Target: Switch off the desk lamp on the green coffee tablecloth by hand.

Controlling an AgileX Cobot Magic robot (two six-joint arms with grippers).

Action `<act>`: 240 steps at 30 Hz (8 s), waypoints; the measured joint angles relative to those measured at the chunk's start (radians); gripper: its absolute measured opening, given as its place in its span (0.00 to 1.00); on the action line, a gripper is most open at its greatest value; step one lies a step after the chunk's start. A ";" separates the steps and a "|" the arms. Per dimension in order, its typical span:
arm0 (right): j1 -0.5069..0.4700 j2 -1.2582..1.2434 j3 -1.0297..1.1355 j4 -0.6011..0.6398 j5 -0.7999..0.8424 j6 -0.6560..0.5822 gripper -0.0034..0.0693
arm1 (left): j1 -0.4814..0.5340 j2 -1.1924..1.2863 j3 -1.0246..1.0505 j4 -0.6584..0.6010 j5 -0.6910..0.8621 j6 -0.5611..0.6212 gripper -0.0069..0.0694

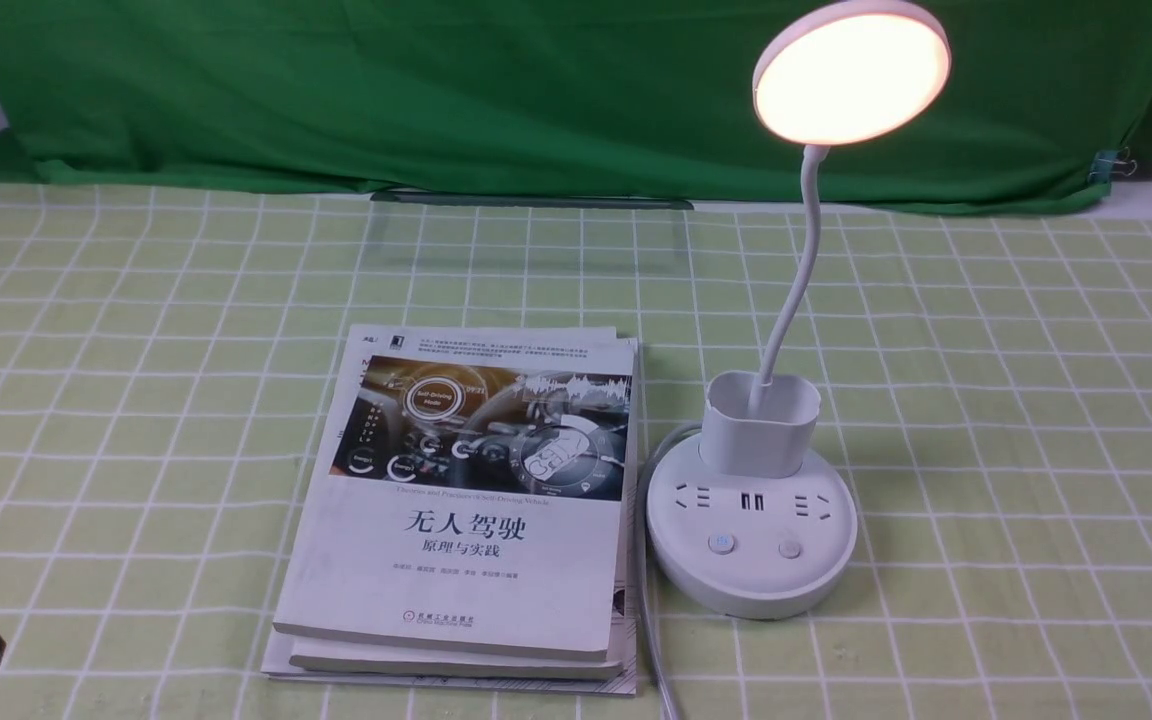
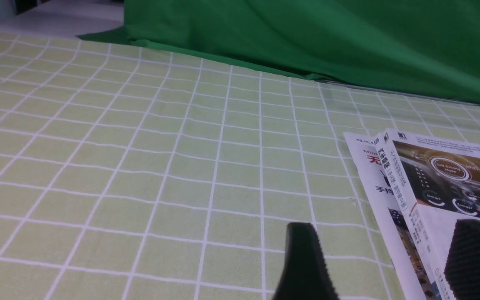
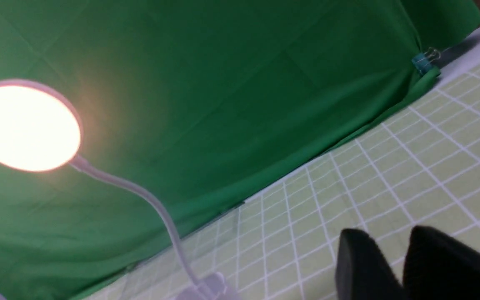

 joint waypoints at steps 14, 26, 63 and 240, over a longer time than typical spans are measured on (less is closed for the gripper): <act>0.132 0.381 -0.431 -0.004 0.590 -0.316 0.13 | 0.000 0.000 0.000 0.000 0.000 0.000 0.63; 0.216 1.164 -0.885 -0.060 0.920 -0.458 0.13 | 0.000 0.000 0.000 0.000 0.000 0.000 0.63; 0.454 1.869 -1.266 0.027 0.841 -0.548 0.11 | 0.000 0.000 0.000 0.000 0.000 0.000 0.63; 0.039 0.001 0.000 -0.032 0.332 -0.650 0.16 | 0.000 0.000 0.000 0.000 -0.001 0.000 0.63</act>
